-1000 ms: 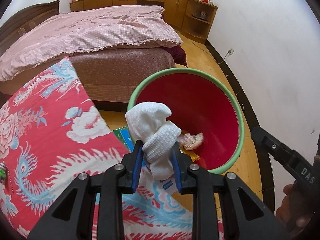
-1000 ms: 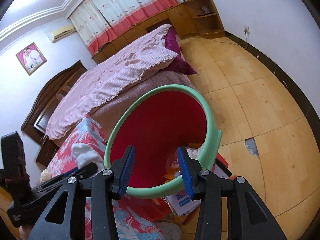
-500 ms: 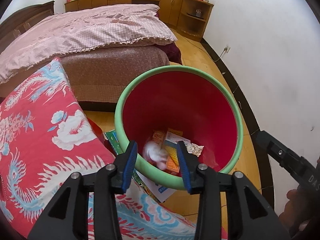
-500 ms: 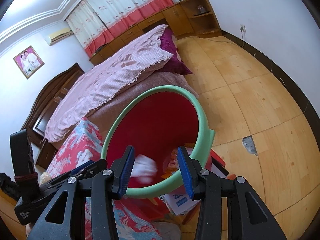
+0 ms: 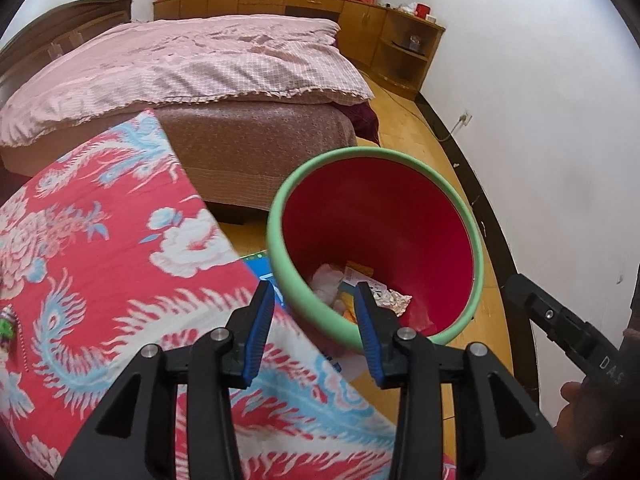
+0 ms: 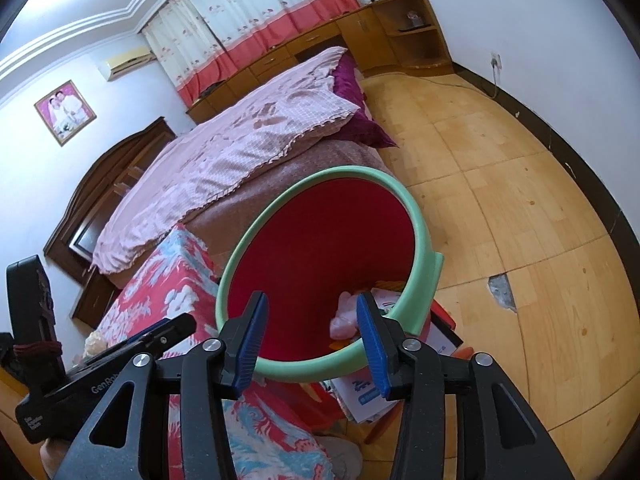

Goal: Collect trash
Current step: 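Withdraw both open grippers from the bucket back toward the bed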

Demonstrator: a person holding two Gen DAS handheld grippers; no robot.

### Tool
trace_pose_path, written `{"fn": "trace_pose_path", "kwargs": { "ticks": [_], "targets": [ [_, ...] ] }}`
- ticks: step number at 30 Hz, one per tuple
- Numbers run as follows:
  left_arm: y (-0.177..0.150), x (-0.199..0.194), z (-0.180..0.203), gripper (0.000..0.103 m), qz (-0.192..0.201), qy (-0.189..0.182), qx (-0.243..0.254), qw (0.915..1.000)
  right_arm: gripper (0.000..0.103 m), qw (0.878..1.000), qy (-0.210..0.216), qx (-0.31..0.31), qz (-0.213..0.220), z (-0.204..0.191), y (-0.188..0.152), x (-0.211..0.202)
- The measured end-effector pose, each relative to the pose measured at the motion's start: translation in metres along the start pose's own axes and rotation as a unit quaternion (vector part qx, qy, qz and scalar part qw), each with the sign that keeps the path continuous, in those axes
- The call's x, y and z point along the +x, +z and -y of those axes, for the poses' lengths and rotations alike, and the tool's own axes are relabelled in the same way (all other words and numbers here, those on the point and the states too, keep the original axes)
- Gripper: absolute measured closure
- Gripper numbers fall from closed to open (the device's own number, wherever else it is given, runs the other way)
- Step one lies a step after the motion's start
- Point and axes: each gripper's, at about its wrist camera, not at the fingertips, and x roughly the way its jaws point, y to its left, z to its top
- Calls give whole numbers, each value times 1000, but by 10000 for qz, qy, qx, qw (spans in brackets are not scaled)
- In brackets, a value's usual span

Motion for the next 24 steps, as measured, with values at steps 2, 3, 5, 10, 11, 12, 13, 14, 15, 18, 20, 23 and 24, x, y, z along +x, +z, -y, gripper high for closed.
{"fn": "trace_pose_path", "kwargs": {
  "ticks": [2,3,5,10,11,12,13,14,15,18,20,23,24],
  "targets": [
    [-1,-7,-5,62,45,24,-54,10000,50,10000,4,-51,-75,-4,-1,0],
    [-2,-10,-7,62,64,39,-77,9999,50,9999,12,-72,-103,-6,-2,0],
    [-4,-17,-13,62,105,89,-130,9998,50,9998,30,-128,-175,-11,-5,1],
    [-10,-33,-29,62,207,212,-286,9992,50,9993,95,-243,-275,-23,-10,1],
    [-11,-36,-33,62,227,245,-316,9989,50,9992,107,-271,-281,-26,-11,0],
    [-11,-39,-36,62,245,274,-346,9987,50,9991,116,-295,-286,-29,-12,0],
    [-12,-42,-41,62,269,308,-391,9984,50,9990,131,-322,-297,-32,-13,-1],
    [-13,-45,-46,62,289,341,-434,9981,50,9987,160,-353,-316,-35,-14,-1],
    [-14,-48,-51,62,305,380,-481,9977,50,9986,178,-368,-330,-36,-15,-1],
    [-15,-55,-63,62,350,474,-582,9966,50,9981,227,-440,-379,-43,-18,-1],
    [-17,-60,-72,62,389,541,-653,9956,49,9976,262,-490,-417,-48,-21,-1],
    [-20,-67,-88,62,436,666,-773,9938,49,9968,298,-553,-486,-56,-25,1],
    [-22,-70,-93,62,446,713,-814,9931,49,9965,311,-579,-513,-59,-26,2]
  ]
}}
